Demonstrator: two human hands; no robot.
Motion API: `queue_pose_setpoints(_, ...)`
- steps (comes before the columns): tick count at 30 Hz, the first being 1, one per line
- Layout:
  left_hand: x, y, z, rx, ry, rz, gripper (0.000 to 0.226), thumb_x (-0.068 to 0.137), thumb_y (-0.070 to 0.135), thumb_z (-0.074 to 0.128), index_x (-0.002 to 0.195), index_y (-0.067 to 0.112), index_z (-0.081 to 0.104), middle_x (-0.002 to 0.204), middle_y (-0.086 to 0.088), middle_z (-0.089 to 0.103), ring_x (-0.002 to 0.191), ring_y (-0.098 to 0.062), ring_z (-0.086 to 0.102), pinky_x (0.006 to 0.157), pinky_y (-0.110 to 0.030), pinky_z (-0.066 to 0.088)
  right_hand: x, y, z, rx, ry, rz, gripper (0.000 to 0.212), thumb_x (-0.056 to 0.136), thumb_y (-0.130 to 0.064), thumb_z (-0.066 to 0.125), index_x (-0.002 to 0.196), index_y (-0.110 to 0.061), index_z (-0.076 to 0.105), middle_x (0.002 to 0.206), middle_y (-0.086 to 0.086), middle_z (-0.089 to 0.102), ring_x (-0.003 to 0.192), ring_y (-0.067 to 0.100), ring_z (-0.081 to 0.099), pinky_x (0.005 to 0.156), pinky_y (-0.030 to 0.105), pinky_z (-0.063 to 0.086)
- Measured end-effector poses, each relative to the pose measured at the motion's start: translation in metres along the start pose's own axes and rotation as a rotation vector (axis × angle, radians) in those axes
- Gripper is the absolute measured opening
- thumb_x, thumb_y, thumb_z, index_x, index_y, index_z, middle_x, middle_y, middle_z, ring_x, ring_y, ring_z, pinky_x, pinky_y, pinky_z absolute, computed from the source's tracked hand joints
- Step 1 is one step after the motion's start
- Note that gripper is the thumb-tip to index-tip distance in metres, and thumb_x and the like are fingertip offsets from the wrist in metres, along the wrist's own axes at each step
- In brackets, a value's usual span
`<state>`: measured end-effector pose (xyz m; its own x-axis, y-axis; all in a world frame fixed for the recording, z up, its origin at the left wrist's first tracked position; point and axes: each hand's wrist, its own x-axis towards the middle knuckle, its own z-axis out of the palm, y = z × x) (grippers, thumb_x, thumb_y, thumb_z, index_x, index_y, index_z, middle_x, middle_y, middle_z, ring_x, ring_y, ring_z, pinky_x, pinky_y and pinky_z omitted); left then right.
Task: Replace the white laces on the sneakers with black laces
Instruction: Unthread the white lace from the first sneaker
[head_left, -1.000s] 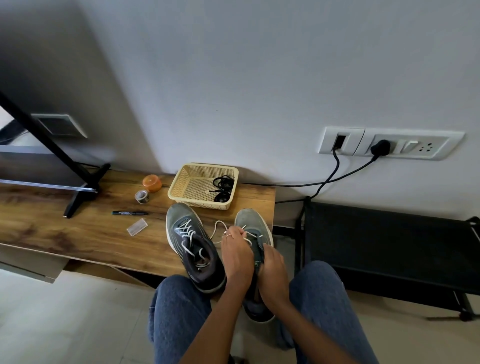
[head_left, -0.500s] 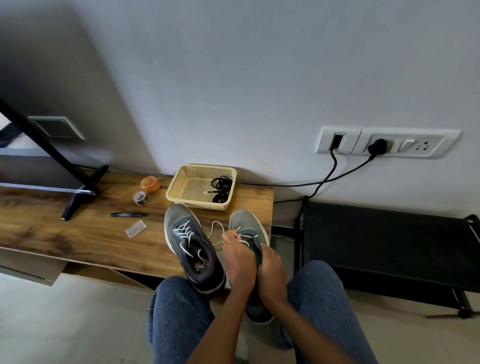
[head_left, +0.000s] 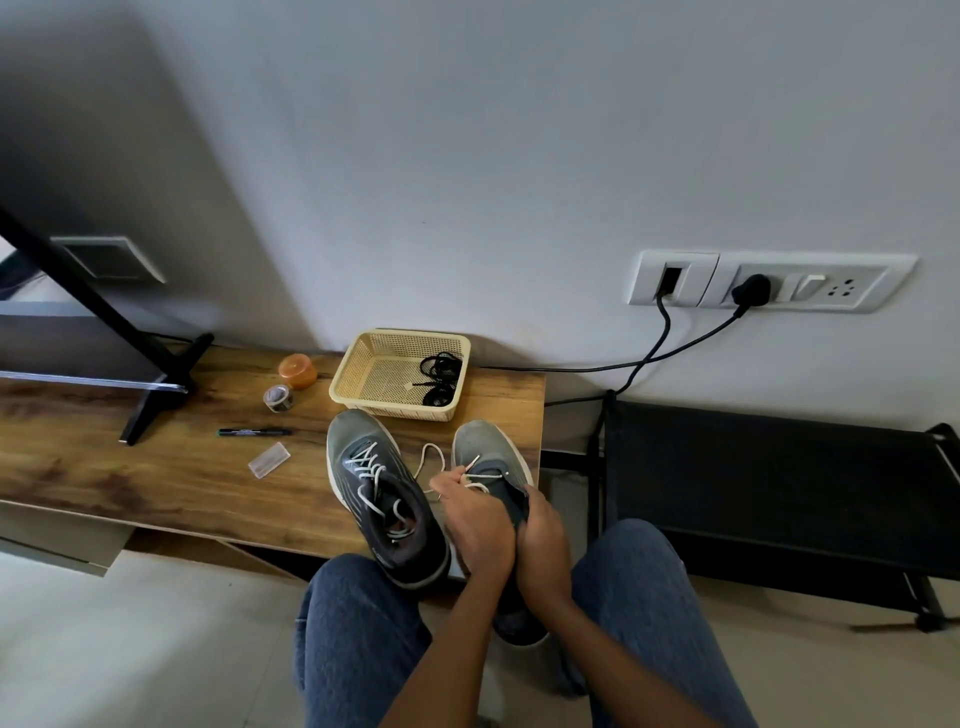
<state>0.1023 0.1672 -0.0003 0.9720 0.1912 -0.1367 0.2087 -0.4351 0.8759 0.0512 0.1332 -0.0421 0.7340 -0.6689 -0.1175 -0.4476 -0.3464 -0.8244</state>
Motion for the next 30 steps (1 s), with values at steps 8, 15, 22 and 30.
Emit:
queue_pose_setpoints(8, 0.014, -0.003, 0.007, -0.164, 0.182, -0.128, 0.012, 0.095, 0.002, 0.036, 0.100, 0.011, 0.032, 0.087, -0.009, 0.060, 0.076, -0.028, 0.063, 0.068, -0.036, 0.047, 0.002, -0.001, -0.002, 0.018, 0.046, 0.023, 0.031, 0.095, -0.018, 0.049, 0.124, -0.010, 0.052, 0.117, 0.011, 0.060, 0.108, 0.025, 0.056, 0.089, 0.036, 0.047)
queue_pose_setpoints(15, 0.002, -0.006, 0.000, 0.036, -0.125, 0.260, 0.012, 0.095, 0.006, 0.045, 0.100, 0.016, 0.050, 0.090, 0.003, 0.054, 0.082, -0.016, 0.055, 0.069, -0.026, 0.043, 0.002, 0.002, 0.000, -0.021, -0.007, -0.024, 0.024, 0.099, -0.022, 0.044, 0.119, -0.017, 0.056, 0.112, 0.001, 0.060, 0.106, 0.015, 0.055, 0.086, 0.027, 0.046)
queue_pose_setpoints(22, 0.001, -0.027, -0.019, 0.402, -0.339, 0.756, 0.030, 0.080, 0.009, 0.044, 0.098, 0.021, 0.065, 0.099, 0.006, 0.066, 0.091, -0.014, 0.058, 0.084, -0.032, 0.044, 0.010, 0.011, -0.012, 0.046, -0.136, -0.141, 0.028, 0.088, -0.015, 0.058, 0.116, -0.021, 0.061, 0.110, -0.008, 0.063, 0.104, 0.009, 0.057, 0.090, 0.027, 0.047)
queue_pose_setpoints(30, -0.014, -0.049, -0.050, 0.723, -0.294, 1.027, 0.056, 0.070, 0.021, 0.072, 0.124, 0.022, 0.056, 0.113, 0.009, 0.066, 0.113, -0.013, 0.049, 0.105, -0.050, 0.037, 0.014, -0.009, -0.033, 0.245, -0.240, 0.092, 0.046, 0.082, -0.009, 0.057, 0.125, -0.024, 0.052, 0.122, -0.004, 0.051, 0.115, 0.012, 0.049, 0.097, 0.029, 0.041)
